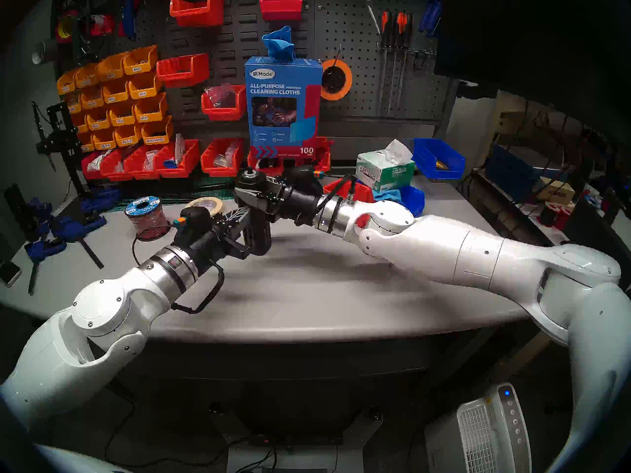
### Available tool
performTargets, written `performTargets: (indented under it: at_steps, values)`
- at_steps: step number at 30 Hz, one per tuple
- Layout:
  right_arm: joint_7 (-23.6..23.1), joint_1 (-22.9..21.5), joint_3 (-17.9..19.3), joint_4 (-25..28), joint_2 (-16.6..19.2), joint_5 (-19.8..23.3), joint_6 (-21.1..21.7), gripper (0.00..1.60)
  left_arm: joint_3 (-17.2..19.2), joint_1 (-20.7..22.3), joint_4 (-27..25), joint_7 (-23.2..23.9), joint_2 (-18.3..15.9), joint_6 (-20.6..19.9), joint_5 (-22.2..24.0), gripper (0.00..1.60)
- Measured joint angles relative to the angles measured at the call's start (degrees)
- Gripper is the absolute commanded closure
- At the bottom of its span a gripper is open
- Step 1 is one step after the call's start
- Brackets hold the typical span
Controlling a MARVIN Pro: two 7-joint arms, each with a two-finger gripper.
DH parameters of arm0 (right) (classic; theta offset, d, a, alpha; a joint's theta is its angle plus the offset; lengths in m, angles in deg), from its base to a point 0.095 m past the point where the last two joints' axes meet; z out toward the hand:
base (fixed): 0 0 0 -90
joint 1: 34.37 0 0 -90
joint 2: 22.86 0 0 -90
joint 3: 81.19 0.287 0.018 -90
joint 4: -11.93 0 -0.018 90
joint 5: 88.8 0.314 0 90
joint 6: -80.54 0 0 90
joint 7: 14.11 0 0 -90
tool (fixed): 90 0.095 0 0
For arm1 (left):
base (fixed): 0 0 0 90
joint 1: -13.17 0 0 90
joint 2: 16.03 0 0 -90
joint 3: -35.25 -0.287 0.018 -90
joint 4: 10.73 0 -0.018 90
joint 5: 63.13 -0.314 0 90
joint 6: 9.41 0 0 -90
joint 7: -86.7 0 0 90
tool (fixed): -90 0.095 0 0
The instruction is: Pick a screwdriver bit and insert it into the screwdriver
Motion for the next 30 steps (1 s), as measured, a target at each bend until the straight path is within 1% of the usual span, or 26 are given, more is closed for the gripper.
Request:
performTargets:
  at_steps: [11, 18, 25, 30]
  values:
    - [0.02, -0.01, 0.00, 0.02, 0.00, 0.01, 0.01, 1.10, 2.43, -3.21, -0.82, -1.30, -1.06, 1.06, 1.50, 1.60]
    - [0.12, -0.02, 0.00, -0.16, -0.01, 0.05, 0.02, 1.09, 4.86, -5.78, -2.09, -1.80, -1.95, 2.15, 2.77, 1.60]
    - [0.10, -0.03, 0.02, -0.26, -0.04, 0.08, 0.03, 1.09, 8.80, -8.20, -4.10, -2.23, -2.99, 3.52, 3.83, 1.60]
    - [-0.04, -0.03, 0.02, -0.27, -0.04, 0.09, 0.03, 1.08, 12.27, -9.78, -5.73, -2.36, -3.81, 4.22, 4.66, 1.60]
